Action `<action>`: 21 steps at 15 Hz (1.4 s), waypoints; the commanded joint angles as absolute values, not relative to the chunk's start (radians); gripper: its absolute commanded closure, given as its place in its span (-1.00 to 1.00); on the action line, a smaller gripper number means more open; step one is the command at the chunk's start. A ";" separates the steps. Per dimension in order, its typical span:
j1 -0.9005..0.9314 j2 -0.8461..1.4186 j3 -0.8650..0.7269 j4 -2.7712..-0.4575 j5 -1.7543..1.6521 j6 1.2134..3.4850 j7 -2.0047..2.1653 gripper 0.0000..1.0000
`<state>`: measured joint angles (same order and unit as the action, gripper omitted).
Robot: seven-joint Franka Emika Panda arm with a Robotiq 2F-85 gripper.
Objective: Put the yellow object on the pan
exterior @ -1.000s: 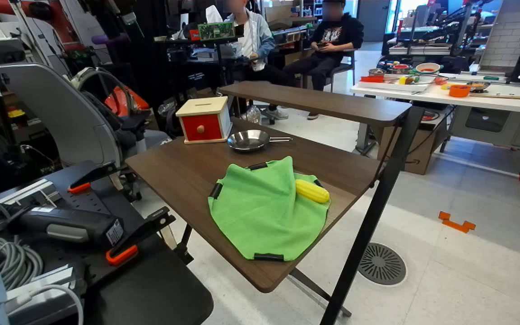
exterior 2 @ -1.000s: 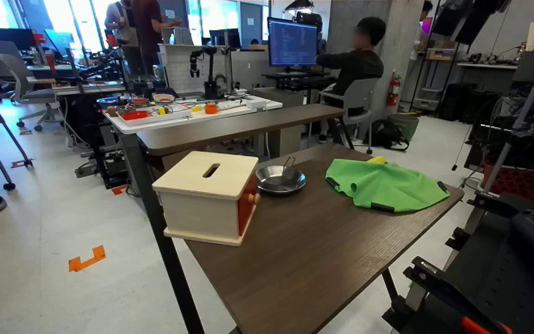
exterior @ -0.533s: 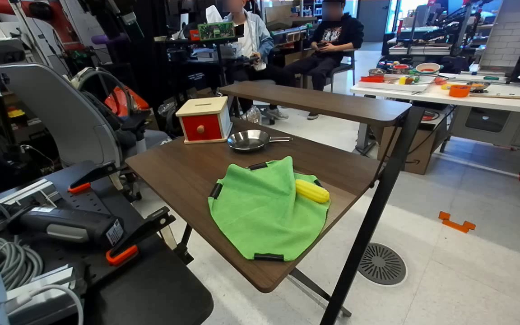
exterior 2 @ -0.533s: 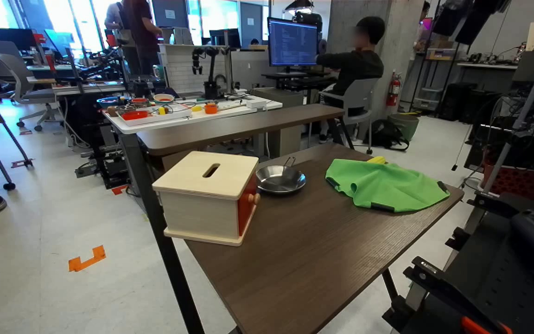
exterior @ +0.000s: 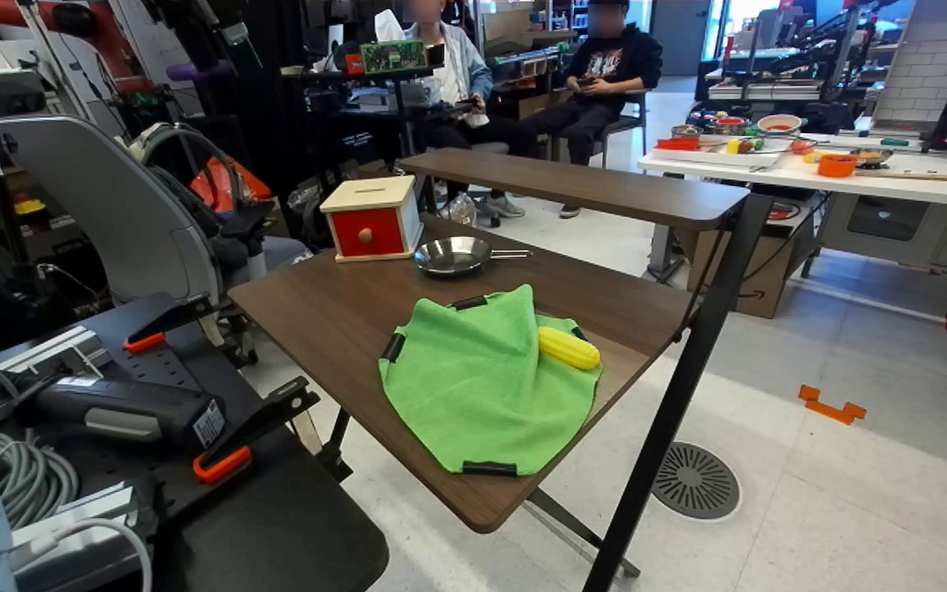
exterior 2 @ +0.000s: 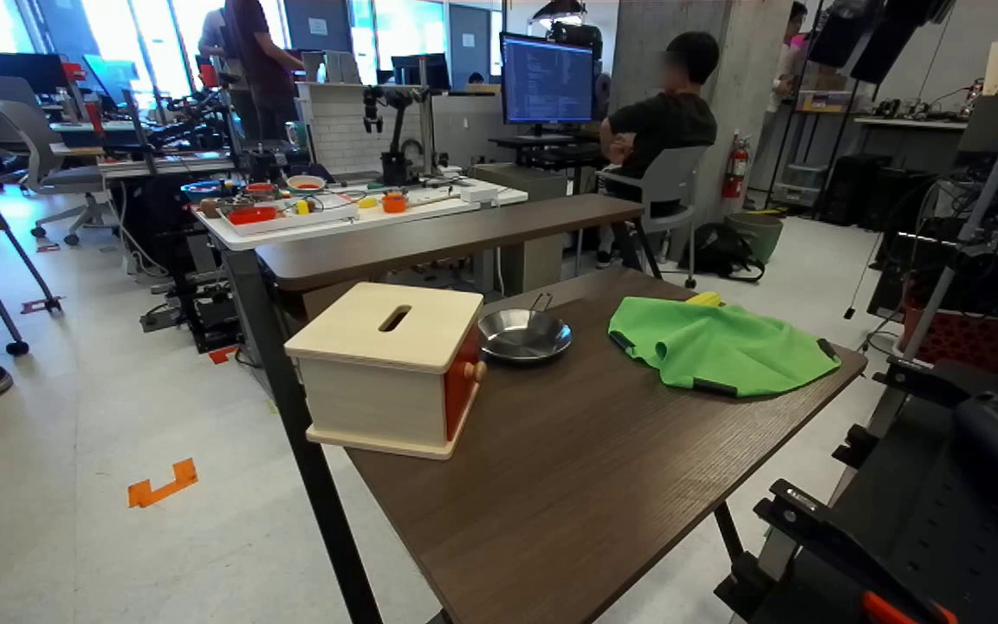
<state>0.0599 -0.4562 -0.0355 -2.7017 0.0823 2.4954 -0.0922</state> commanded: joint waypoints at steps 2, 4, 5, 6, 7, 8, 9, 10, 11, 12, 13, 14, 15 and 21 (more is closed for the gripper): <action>0.058 -0.457 -0.033 -2.700 0.083 2.492 -0.092 -1.00; 0.046 -0.440 -0.023 -2.691 0.070 2.501 -0.072 -1.00; 0.037 -0.423 -0.016 -2.681 0.062 2.513 -0.052 -1.00; 0.028 -0.406 -0.011 -2.672 0.057 2.526 -0.033 -1.00; 0.023 -0.392 -0.007 -2.666 0.052 2.539 -0.018 -1.00; 0.013 -0.369 -0.001 -2.654 0.043 2.553 0.007 -1.00; 0.007 -0.347 0.001 -2.642 0.037 2.561 0.025 -1.00; -0.003 -0.316 0.005 -2.628 0.032 2.580 0.044 -1.00; -0.013 -0.288 0.009 -2.612 0.027 2.588 0.065 -1.00; -0.019 -0.248 0.005 -2.590 0.029 2.597 0.077 -1.00; -0.028 -0.214 0.004 -2.568 0.027 2.600 0.095 -1.00; -0.032 -0.175 -0.001 -2.549 0.030 2.612 0.106 -1.00; -0.032 -0.144 -0.006 -2.528 0.038 2.611 0.109 -1.00; -0.050 0.082 -0.035 -2.395 0.059 2.660 0.176 -1.00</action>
<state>-0.0407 -0.0338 -0.0216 -2.4787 0.0530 2.6332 0.1418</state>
